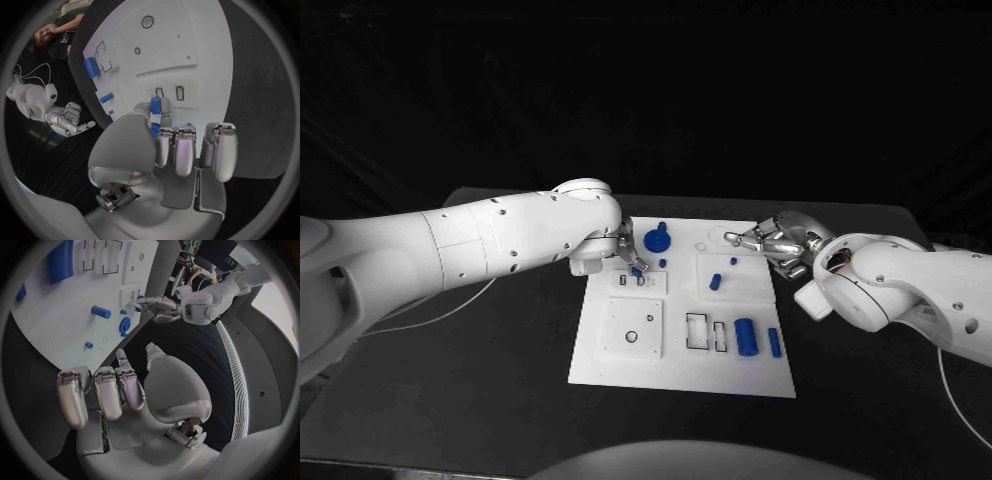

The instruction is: Assemble the parts on the task board

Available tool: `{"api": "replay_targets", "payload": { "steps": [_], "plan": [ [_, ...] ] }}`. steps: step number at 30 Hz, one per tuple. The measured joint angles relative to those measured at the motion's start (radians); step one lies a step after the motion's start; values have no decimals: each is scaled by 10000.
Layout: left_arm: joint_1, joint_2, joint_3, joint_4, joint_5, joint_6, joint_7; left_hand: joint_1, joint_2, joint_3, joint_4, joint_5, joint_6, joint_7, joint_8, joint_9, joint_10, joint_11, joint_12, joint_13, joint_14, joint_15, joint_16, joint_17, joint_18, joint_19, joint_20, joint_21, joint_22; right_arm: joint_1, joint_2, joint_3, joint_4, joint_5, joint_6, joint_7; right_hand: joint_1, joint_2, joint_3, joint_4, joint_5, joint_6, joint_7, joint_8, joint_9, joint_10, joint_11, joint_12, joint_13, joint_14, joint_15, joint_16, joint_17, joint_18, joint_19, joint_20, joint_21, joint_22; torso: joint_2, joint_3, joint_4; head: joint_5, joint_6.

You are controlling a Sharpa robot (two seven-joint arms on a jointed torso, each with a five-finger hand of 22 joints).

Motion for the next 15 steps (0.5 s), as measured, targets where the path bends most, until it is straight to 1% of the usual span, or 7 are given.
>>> {"api": "replay_targets", "payload": {
  "steps": [6,8,12,15],
  "plan": [
    [14,14,0,6,135,145,-1,23,24,1,0,-600,-1,1,-13,109,0,0,0,0,0,-1,0,-1,1,0,0,0,0,-11,13,0,-20,-2,0,-4,0,0,0,0,0,0,0,0,0,0,0,0,5,0,0,0,-1,0,0,0,0,-1,3,-6,0,-5,12],
    [17,28,-2,-4,166,192,-1,19,27,1,0,-842,-1,1,-76,153,0,0,0,0,0,0,0,-1,0,0,0,0,0,-14,21,0,-24,-3,0,-5,0,0,0,0,0,0,0,0,0,0,0,0,8,0,0,0,-1,1,0,0,0,-1,3,-5,-2,-3,14],
    [18,89,-6,-63,208,329,-1,-78,125,2,-1,-1336,-2,1,-151,211,-1,1,0,0,0,0,0,-1,0,0,0,0,0,-21,29,0,-25,-5,0,-6,0,0,0,0,0,0,0,0,0,0,0,0,8,0,0,0,-1,1,0,0,0,-2,4,-5,-5,12,0],
    [19,143,-9,-105,222,442,-2,-84,130,2,-2,-1599,-2,1,-205,237,0,1,0,0,0,0,0,-1,-1,0,0,0,0,-22,33,0,-27,-5,1,-6,0,0,0,0,0,0,0,0,0,0,0,0,7,0,0,0,-1,1,0,0,0,-2,6,-6,-4,11,-3]
  ]
}}
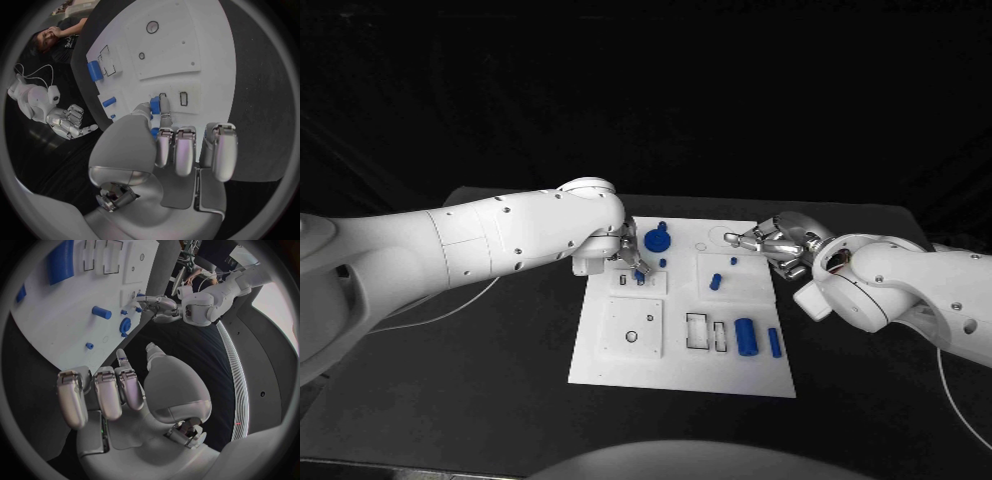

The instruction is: Assemble the parts on the task board

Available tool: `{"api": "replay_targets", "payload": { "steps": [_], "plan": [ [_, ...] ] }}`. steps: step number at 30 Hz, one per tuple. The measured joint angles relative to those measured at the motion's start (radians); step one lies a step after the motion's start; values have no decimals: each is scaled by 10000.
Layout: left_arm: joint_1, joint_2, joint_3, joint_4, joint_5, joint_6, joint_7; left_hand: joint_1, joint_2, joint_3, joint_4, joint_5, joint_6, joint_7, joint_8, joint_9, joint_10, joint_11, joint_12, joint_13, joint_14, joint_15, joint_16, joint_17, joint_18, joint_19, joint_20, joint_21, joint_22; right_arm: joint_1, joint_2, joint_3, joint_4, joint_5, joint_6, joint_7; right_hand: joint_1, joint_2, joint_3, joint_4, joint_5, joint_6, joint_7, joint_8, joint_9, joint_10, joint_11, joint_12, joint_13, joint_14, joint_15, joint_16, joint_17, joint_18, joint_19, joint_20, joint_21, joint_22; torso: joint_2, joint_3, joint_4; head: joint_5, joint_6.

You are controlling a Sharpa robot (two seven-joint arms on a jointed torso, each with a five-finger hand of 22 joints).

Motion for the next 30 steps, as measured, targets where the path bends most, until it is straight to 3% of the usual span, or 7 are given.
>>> {"api": "replay_targets", "payload": {
  "steps": [8,30],
  "plan": [
    [0,103,-4,-38,-34,120,0,0,0,0,0,-270,7,-7,-49,47,0,0,0,0,0,0,0,0,1,0,0,0,0,-10,3,0,-6,-1,1,-1,0,0,0,0,0,0,0,0,0,0,0,0,-1,0,0,0,0,0,0,0,0,-1,5,-6,0,11,2],
    [-12,153,-17,-55,-516,143,-1,27,27,-2,1,-336,36,-35,-67,79,0,1,0,8,0,0,0,-2,1,0,1,0,0,-22,21,0,-12,-1,6,-2,41,41,0,0,0,-31,31,0,-1,0,0,0,-3,0,-1,0,-1,-1,0,0,0,-3,5,-6,2,41,-18]
  ]
}}
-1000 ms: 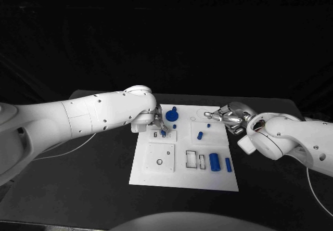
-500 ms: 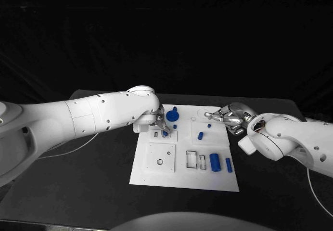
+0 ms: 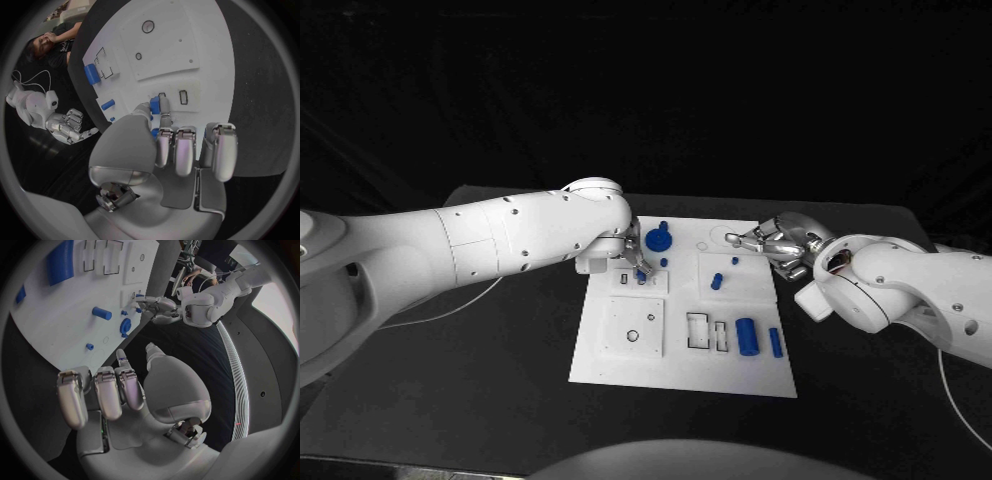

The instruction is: Assemble the parts on the task board

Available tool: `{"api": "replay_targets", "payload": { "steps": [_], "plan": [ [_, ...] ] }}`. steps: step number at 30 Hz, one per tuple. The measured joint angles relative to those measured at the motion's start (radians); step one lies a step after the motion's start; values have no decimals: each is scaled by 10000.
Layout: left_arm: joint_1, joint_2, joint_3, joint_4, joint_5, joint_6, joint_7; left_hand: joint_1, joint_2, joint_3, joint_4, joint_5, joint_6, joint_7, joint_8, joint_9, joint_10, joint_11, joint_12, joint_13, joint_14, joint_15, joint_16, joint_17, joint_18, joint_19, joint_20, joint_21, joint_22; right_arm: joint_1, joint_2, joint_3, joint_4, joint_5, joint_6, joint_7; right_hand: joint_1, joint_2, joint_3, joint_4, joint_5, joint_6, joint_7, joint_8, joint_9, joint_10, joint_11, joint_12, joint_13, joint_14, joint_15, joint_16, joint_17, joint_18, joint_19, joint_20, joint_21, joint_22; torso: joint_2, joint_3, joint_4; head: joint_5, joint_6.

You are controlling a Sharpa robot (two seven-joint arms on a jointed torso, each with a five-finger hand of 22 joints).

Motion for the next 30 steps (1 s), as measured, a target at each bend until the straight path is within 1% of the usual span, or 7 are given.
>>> {"api": "replay_targets", "payload": {
  "steps": [16,23,30],
  "plan": [
    [-23,-21,-5,-23,-122,0,-1,25,21,-2,1,0,-1,1,-38,8,0,0,0,-2,0,0,0,0,0,0,0,0,0,-3,-8,0,7,5,6,0,0,0,0,0,0,0,0,0,0,0,0,0,-1,0,0,0,8,0,0,0,0,-2,4,0,0,28,-34],
    [-64,2,-10,-58,-149,1,-1,65,-19,-2,2,0,-1,2,-40,12,0,1,0,-3,0,0,0,-1,0,0,0,0,0,-3,-11,0,12,10,7,0,0,0,0,0,0,0,0,0,0,0,0,0,-2,0,0,0,8,0,0,0,0,7,4,0,-7,34,-39],
    [-99,20,-22,-73,-163,4,-1,105,22,-6,5,-1,-2,2,-57,23,0,0,0,-4,0,0,0,-1,-1,0,0,-41,0,-4,-11,0,13,12,7,0,0,0,0,0,0,0,0,0,-1,0,0,0,-2,0,0,0,7,0,0,0,0,6,4,0,-3,35,-59]
  ]
}}
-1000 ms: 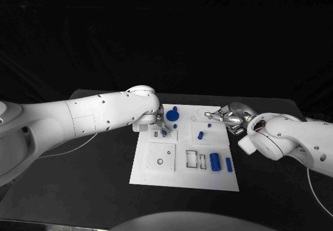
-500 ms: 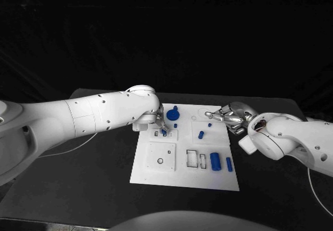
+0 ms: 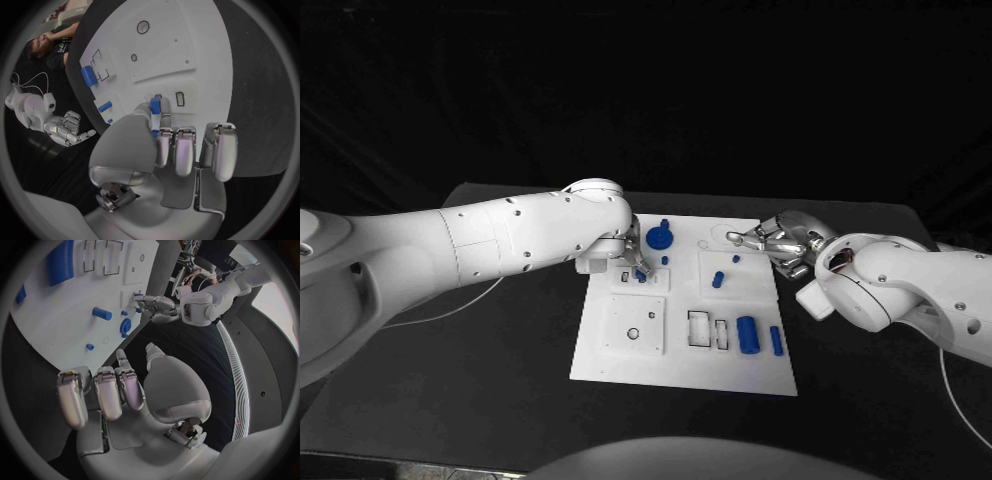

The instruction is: Assemble the parts on the task board

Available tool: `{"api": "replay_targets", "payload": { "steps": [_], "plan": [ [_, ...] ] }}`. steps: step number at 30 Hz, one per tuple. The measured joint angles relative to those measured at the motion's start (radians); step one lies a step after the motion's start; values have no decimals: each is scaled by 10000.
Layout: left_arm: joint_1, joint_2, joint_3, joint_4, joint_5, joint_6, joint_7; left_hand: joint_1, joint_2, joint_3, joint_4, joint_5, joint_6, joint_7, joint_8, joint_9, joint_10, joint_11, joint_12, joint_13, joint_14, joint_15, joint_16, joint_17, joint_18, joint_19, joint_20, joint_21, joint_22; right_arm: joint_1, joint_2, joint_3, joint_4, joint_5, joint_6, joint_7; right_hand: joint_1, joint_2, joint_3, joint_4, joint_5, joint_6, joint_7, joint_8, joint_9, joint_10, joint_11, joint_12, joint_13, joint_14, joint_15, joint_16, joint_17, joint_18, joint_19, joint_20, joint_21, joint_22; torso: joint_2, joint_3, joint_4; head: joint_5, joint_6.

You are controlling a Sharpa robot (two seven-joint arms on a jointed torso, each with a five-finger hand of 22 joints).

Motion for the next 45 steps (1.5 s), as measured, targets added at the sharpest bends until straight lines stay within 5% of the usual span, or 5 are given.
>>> {"api": "replay_targets", "payload": {
  "steps": [45],
  "plan": [
    [-14,28,-18,-26,-134,129,0,-2,0,-14,14,-36,-18,18,-57,4,0,0,0,-3,0,0,0,5,0,0,0,-39,0,-2,14,0,1,4,3,-3,0,0,0,0,0,0,0,0,0,0,0,0,-2,36,36,0,-4,-1,36,36,0,-5,-3,0,-2,12,-99]
  ]
}}
